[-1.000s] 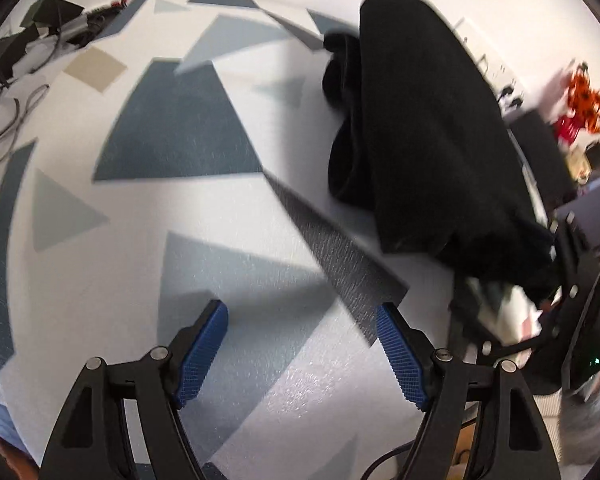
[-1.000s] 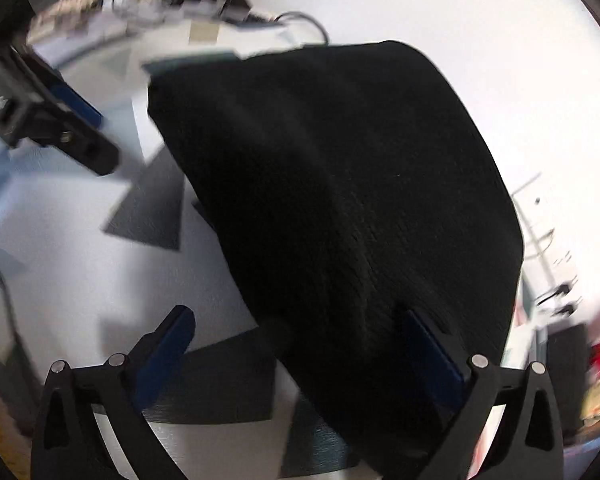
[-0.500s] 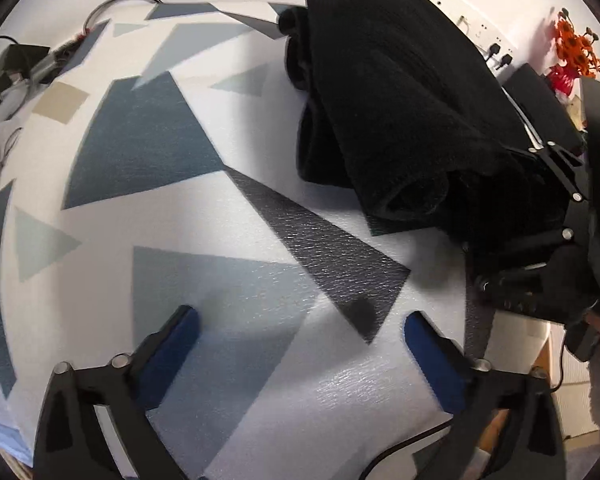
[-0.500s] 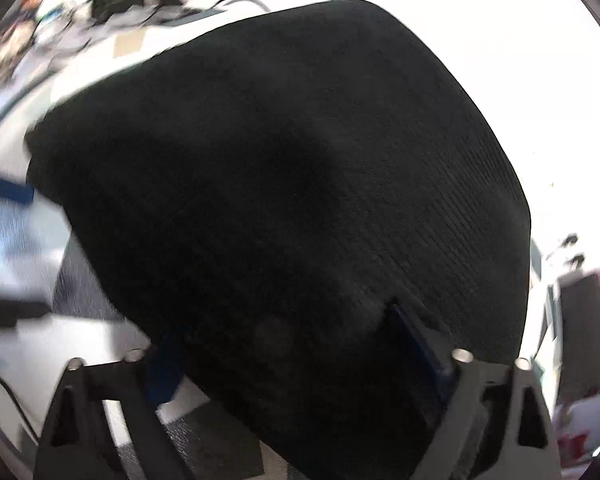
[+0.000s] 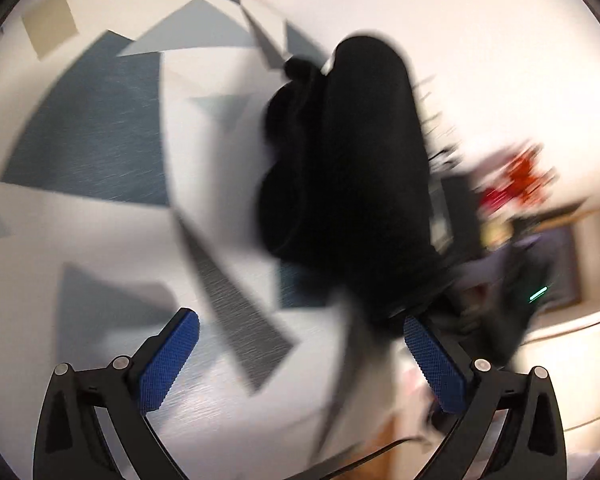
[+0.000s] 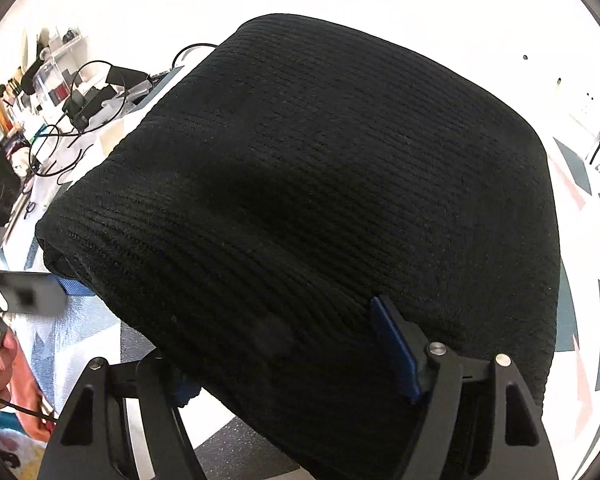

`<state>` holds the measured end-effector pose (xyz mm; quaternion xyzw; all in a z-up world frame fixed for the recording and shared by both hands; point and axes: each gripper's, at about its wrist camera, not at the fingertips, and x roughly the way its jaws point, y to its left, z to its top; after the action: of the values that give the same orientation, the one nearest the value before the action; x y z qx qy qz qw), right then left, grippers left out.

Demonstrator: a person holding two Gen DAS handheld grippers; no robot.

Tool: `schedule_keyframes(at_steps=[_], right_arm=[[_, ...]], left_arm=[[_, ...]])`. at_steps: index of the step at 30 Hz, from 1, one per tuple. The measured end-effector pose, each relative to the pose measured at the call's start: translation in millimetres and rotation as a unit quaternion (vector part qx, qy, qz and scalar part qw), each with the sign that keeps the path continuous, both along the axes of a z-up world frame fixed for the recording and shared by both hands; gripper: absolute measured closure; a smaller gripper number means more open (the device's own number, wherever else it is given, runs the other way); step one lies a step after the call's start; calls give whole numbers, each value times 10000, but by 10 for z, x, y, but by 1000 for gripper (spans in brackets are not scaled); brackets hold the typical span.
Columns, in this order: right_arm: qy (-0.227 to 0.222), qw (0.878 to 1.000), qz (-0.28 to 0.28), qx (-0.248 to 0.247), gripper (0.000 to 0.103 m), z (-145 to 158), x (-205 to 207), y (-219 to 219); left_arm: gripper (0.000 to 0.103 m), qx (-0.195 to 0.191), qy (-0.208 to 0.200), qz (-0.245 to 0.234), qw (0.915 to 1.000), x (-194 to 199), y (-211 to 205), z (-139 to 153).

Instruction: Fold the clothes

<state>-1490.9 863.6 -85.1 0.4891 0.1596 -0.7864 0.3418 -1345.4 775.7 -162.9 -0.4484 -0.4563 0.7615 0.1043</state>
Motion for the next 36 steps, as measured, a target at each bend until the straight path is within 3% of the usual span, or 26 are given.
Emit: schedule_keyframes(at_steps=[4,8,11,14,24,29,36], right_arm=[[-57,10000,14,8,26,82,14,-35],[-103,9999,6,-27,26,118,-45,-24],[-80,10000,19,0,26,113,-96,36],[-59,10000,37,3,26,103,-11,116],[-183,9994,-28,-278,26,52,174,413],[-372,9981,-157,-458,28,-23,97,376],[-428,9976,-184,-506,28,-400,198,712]], left_arm=[[1,927,166,319,9950,-74,-51,-129],[1,1499,282,536,9868,38,-96,-202],[1,1593,562,620,9837,29,-114,-123],[1,1461,578,659,9854,-55,-96,-69],[1,1430,99,762,9867,-155,-103,-215],[1,1852,-242,524,9810,-172,67,-175],[1,1576,-371,878,9829,-298,63,-262]])
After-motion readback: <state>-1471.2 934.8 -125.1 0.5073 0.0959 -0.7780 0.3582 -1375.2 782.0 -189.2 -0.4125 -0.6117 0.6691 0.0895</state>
